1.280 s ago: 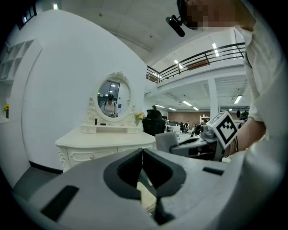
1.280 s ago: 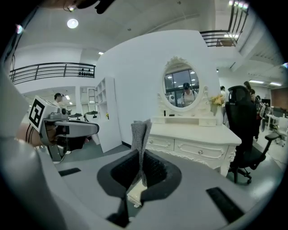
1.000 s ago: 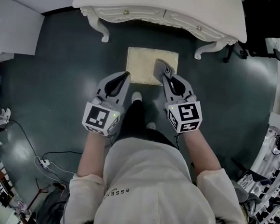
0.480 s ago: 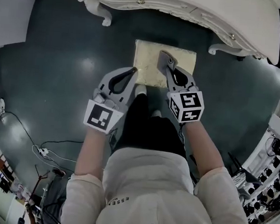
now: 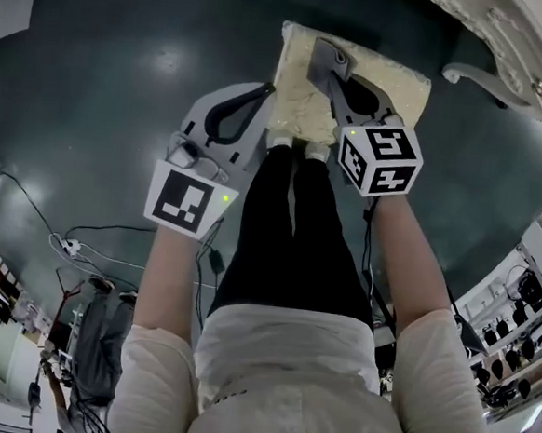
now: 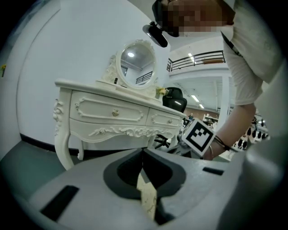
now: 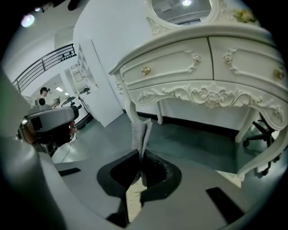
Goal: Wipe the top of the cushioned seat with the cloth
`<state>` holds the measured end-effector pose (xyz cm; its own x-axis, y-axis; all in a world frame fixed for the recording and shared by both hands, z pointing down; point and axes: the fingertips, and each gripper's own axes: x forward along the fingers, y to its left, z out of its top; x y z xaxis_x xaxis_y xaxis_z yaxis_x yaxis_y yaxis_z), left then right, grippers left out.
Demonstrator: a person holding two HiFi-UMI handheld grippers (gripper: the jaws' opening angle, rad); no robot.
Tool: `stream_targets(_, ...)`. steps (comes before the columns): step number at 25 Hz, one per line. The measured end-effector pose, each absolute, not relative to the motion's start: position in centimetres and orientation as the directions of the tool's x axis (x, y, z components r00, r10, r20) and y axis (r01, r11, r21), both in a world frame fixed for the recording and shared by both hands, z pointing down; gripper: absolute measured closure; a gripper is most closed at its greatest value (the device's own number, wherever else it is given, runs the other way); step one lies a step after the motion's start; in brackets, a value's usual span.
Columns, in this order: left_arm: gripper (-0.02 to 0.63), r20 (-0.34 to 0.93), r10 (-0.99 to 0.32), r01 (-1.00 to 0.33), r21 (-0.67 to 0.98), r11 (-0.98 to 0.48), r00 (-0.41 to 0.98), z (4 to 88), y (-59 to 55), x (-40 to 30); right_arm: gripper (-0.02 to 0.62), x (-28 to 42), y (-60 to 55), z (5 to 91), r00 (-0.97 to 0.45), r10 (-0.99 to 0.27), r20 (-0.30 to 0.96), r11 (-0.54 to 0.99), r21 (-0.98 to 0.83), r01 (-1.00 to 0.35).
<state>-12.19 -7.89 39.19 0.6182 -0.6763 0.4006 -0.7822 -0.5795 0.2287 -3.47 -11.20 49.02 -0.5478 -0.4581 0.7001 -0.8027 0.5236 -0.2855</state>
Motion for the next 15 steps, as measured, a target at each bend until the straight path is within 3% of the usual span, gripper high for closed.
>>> stream_targets(15, 0.603, 0.413, -0.707, -0.818, 0.256, -0.515, 0.574, 49.9, -6.7, -12.7, 0.569, -6.1, -11.9, 60.2, -0.556, -0.348, 0.755, 0.525, -0.335, -0.783)
